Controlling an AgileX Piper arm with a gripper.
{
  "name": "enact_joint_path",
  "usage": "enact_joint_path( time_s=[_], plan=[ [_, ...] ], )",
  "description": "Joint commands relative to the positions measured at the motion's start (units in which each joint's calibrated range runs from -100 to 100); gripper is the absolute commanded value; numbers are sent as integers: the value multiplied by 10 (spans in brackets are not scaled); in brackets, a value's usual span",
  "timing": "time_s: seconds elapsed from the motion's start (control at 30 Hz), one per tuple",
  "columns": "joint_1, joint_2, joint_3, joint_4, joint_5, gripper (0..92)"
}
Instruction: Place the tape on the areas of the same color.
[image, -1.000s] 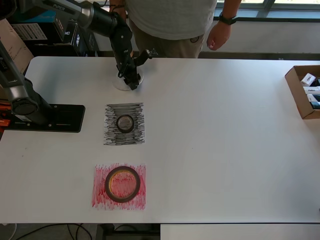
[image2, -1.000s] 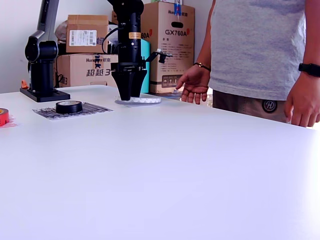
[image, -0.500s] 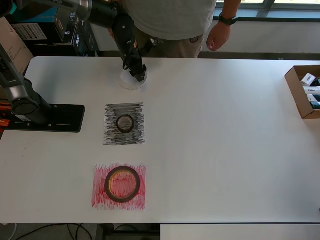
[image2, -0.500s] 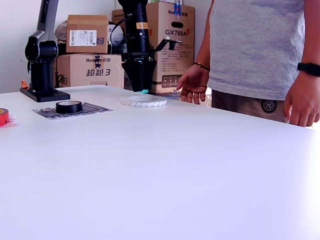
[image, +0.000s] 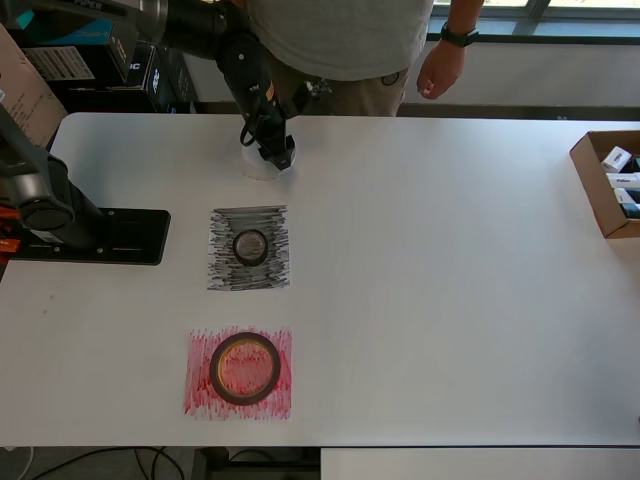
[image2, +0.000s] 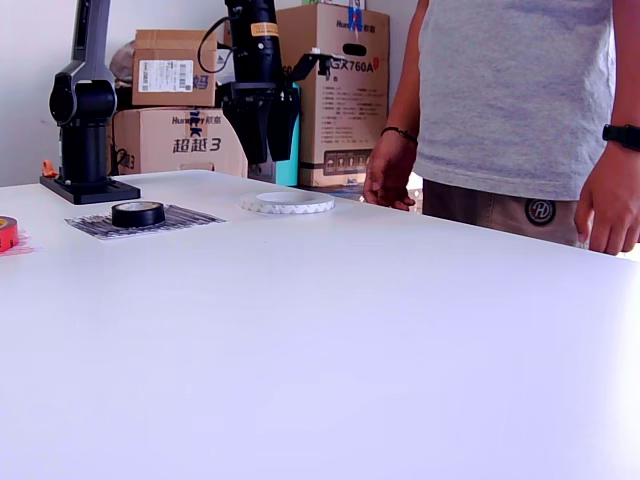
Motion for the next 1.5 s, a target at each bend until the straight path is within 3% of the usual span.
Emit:
enact_joint_path(
  time_s=[0.0, 0.23, 0.37, 0.6, 0.8, 1.03, 1.47],
  plan=[
    [-52, -171, -2, 1, -7, 630],
    [-157, -270, -2, 0, -9, 629],
    [-200, -323, 4, 1, -68, 629],
    [-268, -395, 8, 2, -107, 629],
    [-262, -472, 8, 2, -110, 629],
    [-191, -579, 14, 3, -135, 620],
    [-142, -782, 152, -6, -205, 263]
  ],
)
